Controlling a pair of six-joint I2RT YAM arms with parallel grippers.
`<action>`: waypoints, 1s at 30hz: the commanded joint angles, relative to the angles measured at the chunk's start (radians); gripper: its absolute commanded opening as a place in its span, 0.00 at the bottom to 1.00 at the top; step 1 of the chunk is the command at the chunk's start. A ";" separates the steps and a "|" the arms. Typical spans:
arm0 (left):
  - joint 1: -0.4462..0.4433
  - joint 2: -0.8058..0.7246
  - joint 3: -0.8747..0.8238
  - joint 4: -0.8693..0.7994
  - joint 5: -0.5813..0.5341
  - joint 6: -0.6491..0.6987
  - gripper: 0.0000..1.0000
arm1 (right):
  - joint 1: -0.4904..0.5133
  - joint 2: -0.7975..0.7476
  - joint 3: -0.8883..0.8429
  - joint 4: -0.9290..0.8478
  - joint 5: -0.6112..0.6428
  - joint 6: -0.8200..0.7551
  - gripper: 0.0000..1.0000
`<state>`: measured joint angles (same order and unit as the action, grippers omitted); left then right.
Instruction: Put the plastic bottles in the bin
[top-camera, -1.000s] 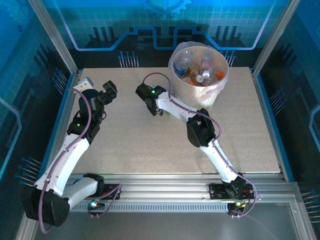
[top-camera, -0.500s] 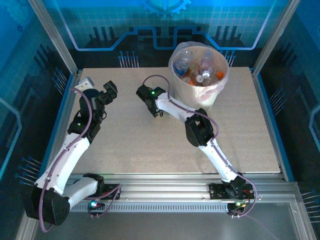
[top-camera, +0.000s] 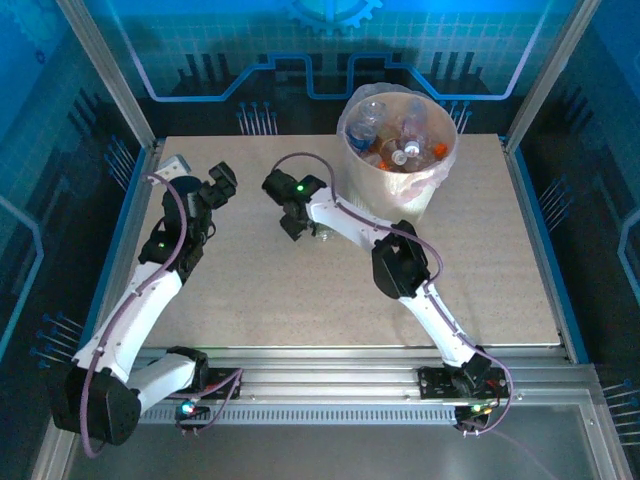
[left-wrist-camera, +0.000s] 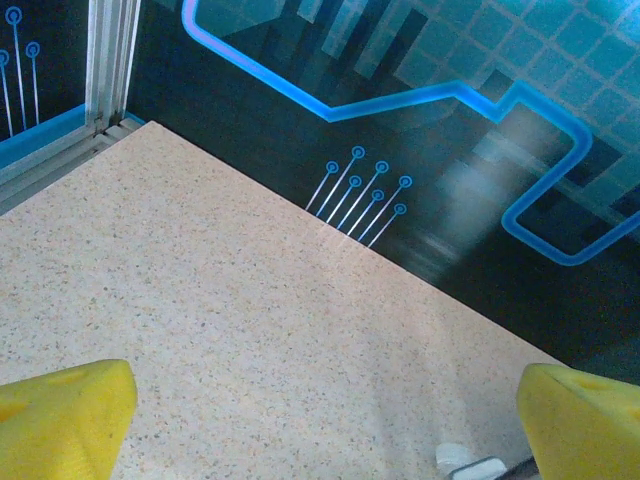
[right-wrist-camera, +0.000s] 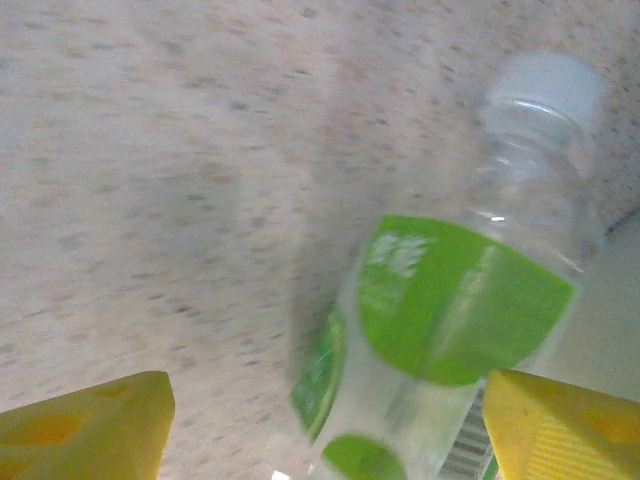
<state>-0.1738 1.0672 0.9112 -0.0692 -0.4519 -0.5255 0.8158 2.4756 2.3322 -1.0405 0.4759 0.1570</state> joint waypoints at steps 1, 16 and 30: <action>0.008 0.006 -0.003 0.031 0.007 -0.013 0.99 | 0.013 -0.054 0.050 -0.044 -0.015 -0.019 0.85; 0.008 0.016 -0.006 0.030 0.017 -0.018 0.99 | -0.078 0.077 0.145 -0.107 0.006 0.176 1.00; 0.008 0.023 -0.005 0.026 0.019 -0.016 0.99 | -0.096 0.165 0.141 -0.064 -0.143 0.166 0.69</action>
<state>-0.1738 1.0805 0.9112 -0.0689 -0.4477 -0.5262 0.7242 2.6114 2.4622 -1.1057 0.3813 0.3294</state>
